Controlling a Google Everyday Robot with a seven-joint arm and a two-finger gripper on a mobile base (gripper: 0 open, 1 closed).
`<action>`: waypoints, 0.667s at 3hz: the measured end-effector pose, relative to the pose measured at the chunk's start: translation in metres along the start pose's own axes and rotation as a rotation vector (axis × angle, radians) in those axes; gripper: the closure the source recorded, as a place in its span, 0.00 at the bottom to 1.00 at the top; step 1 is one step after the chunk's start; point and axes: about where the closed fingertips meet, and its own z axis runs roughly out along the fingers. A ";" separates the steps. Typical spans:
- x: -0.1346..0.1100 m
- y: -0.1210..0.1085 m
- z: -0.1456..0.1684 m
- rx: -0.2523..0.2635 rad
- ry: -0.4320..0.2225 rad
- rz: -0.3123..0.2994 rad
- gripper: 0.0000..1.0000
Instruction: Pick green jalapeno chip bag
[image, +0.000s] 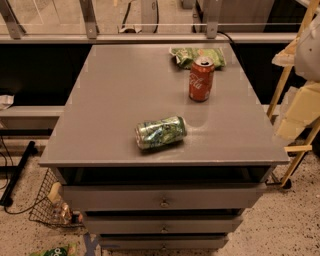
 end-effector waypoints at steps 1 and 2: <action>0.000 0.000 0.000 0.000 0.000 0.000 0.00; -0.006 -0.016 0.006 0.023 -0.024 -0.016 0.00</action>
Offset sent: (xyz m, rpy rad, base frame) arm 0.0456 0.0041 -0.0046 0.0299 -0.0546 0.0410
